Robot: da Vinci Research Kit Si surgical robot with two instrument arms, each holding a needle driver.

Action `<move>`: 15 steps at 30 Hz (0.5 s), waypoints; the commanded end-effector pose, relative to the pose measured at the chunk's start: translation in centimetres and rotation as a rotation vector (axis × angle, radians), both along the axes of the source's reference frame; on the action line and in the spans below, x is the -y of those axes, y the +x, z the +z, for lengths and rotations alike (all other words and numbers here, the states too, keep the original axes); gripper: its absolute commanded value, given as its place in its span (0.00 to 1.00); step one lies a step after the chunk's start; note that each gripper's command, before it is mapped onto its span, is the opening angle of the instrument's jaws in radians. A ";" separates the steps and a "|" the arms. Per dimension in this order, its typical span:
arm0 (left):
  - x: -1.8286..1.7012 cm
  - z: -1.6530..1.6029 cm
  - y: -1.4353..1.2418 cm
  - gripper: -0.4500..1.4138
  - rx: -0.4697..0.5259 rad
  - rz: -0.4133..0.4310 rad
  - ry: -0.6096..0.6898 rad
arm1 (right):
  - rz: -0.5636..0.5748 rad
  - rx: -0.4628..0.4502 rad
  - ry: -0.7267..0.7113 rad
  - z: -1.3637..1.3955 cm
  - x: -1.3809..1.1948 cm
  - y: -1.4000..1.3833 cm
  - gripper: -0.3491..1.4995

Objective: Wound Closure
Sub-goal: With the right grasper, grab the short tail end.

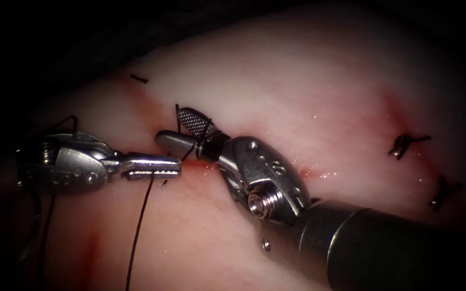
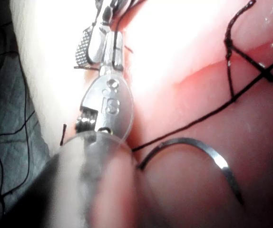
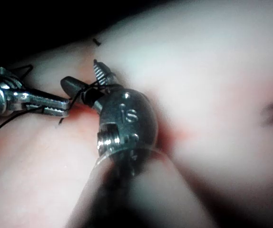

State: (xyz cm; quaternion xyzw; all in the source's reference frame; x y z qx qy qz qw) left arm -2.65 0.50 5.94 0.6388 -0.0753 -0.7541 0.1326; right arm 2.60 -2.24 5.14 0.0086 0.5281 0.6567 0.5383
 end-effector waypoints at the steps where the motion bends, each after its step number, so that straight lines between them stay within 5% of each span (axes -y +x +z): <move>1: -0.11 0.03 -0.05 0.00 0.002 -0.001 -0.005 | 0.008 -0.003 0.007 0.03 -0.12 0.08 0.68; 15: -0.18 0.09 -0.05 0.00 0.001 0.011 -0.003 | -0.002 -0.014 0.129 0.15 -0.18 0.31 0.69</move>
